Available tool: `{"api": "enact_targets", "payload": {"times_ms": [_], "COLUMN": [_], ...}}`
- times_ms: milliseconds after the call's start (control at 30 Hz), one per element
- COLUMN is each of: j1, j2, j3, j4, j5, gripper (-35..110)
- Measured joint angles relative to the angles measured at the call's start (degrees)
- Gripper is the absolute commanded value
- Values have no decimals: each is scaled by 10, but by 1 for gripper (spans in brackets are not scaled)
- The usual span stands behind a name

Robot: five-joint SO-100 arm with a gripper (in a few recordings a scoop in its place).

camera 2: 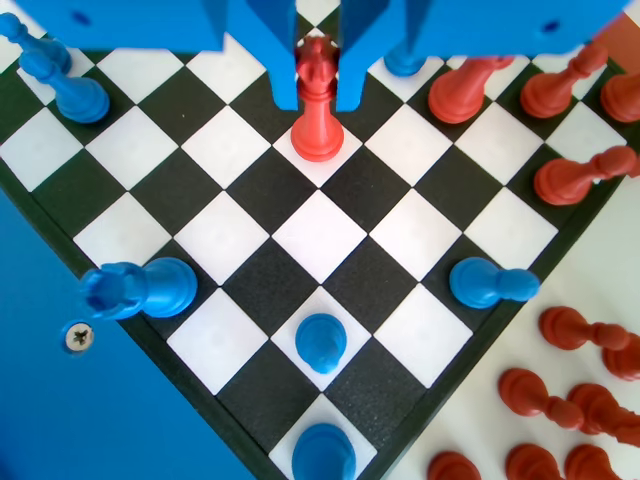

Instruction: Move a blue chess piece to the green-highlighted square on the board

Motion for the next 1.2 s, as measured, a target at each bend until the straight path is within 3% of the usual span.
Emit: {"api": "enact_targets", "payload": {"times_ms": [300, 633, 1200], "j1": [15, 59, 285], "j2": [0, 2, 2], "j3": [-22, -193, -311], "j4": [40, 237, 333], "j5": [-11, -6, -65], "gripper": [1, 1, 1]}}
